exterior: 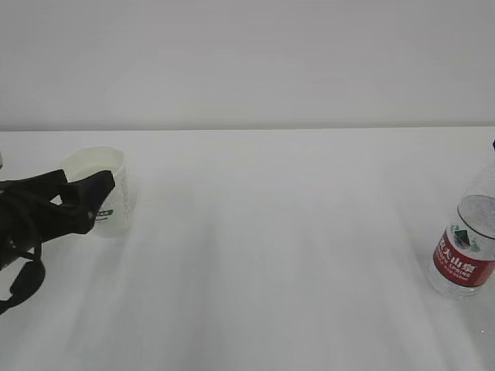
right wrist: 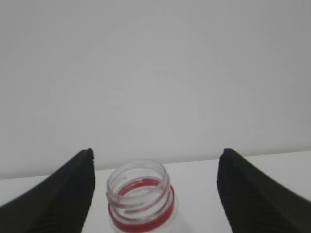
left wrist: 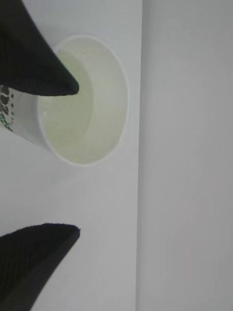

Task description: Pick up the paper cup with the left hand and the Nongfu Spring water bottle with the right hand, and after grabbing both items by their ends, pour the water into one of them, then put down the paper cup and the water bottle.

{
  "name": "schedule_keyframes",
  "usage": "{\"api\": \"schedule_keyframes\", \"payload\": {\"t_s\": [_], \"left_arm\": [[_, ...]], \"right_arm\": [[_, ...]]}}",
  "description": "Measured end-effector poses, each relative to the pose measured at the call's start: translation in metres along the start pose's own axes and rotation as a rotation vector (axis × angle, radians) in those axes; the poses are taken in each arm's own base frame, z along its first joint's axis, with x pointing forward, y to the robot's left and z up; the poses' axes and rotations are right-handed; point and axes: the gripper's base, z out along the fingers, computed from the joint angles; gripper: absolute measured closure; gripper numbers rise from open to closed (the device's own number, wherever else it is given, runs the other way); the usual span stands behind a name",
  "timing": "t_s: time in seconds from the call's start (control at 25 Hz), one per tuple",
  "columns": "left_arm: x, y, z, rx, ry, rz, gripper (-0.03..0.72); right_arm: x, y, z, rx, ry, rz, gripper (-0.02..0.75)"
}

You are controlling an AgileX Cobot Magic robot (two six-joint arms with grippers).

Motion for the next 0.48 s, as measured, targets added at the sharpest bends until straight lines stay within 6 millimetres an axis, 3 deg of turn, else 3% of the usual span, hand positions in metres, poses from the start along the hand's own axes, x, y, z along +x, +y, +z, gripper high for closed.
{"api": "schedule_keyframes", "payload": {"t_s": [0.48], "left_arm": [[-0.024,-0.006,-0.008,0.025,-0.099,0.003,0.098]], "right_arm": [[-0.025,0.002,0.023,-0.006,-0.111,0.037,0.145]]}}
